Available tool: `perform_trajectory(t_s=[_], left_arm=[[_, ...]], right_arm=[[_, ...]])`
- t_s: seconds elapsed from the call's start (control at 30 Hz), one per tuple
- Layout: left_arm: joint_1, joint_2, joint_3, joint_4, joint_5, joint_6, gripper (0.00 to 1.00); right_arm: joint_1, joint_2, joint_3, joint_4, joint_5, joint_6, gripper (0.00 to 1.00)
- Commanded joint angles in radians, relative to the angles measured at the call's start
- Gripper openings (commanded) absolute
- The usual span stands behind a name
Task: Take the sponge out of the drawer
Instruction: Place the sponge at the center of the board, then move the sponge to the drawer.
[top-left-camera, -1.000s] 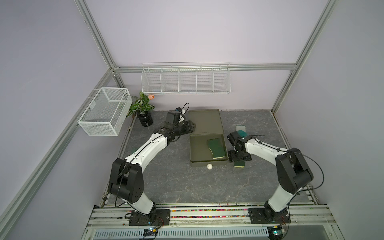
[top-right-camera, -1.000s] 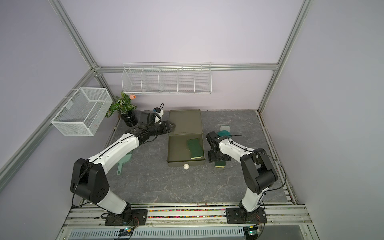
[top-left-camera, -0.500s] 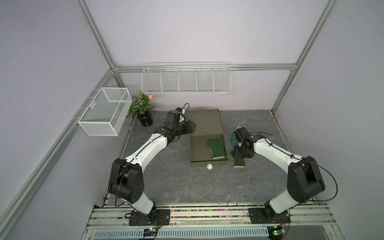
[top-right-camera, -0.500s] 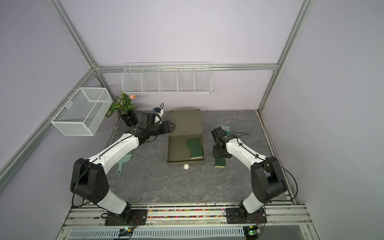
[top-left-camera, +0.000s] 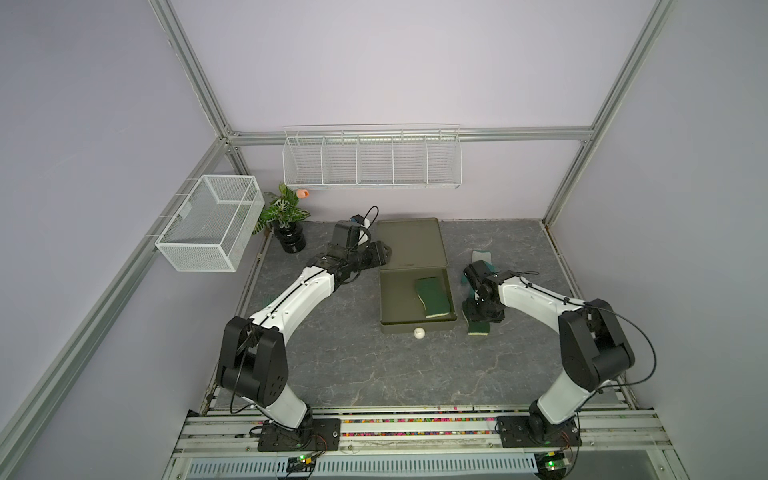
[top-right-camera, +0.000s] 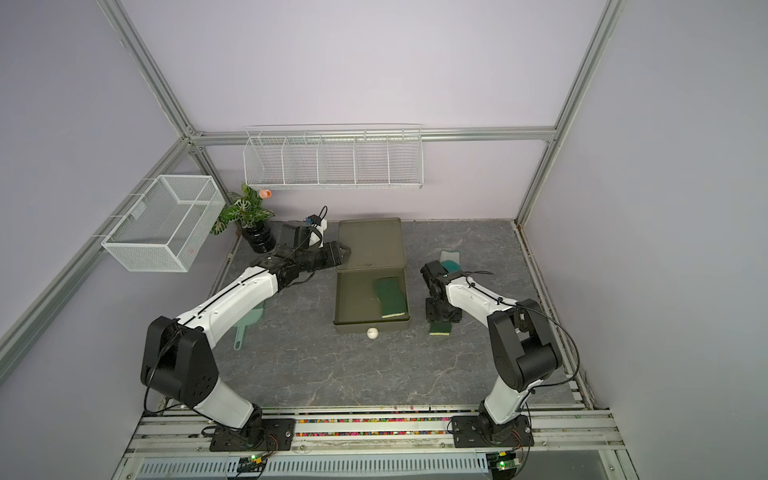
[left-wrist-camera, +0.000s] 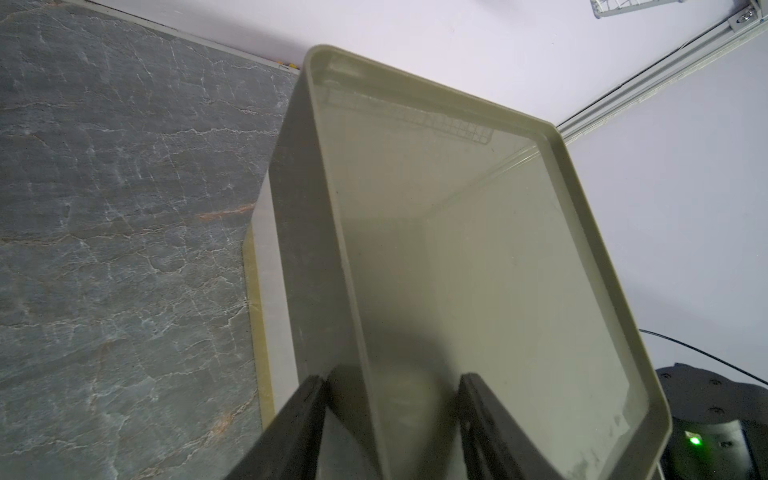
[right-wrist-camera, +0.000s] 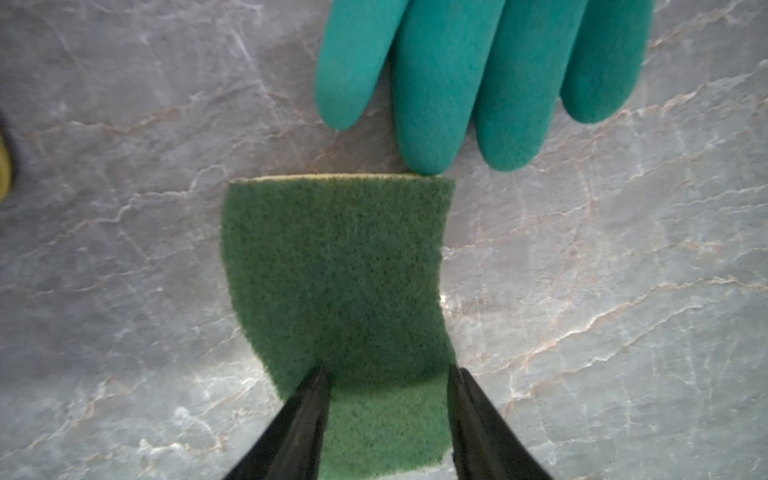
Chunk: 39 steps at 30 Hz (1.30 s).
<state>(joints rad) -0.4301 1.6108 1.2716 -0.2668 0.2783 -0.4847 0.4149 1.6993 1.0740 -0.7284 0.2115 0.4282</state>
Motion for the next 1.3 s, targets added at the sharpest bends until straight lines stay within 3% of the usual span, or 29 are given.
perform_trajectory(t_s=[0.0, 0.17, 0.43, 0.7, 1.27], left_arm=[[-0.007, 0.030, 0.008, -0.053, 0.027, 0.027, 0.55], [-0.007, 0.031, 0.009, -0.053, 0.029, 0.027, 0.55], [-0.007, 0.034, 0.009, -0.051, 0.033, 0.025, 0.55], [-0.006, 0.032, 0.011, -0.055, 0.034, 0.024, 0.55], [-0.006, 0.034, 0.015, -0.053, 0.033, 0.014, 0.55]], right_arm=[[-0.006, 0.025, -0.016, -0.004, -0.012, -0.002, 0.53], [-0.006, -0.047, 0.007, -0.046, -0.011, 0.001, 0.57], [0.007, -0.269, 0.152, -0.182, -0.084, -0.017, 0.80], [0.130, -0.374, 0.315, -0.273, -0.138, -0.019, 0.97], [0.435, -0.211, 0.531, -0.322, -0.094, -0.024, 0.99]])
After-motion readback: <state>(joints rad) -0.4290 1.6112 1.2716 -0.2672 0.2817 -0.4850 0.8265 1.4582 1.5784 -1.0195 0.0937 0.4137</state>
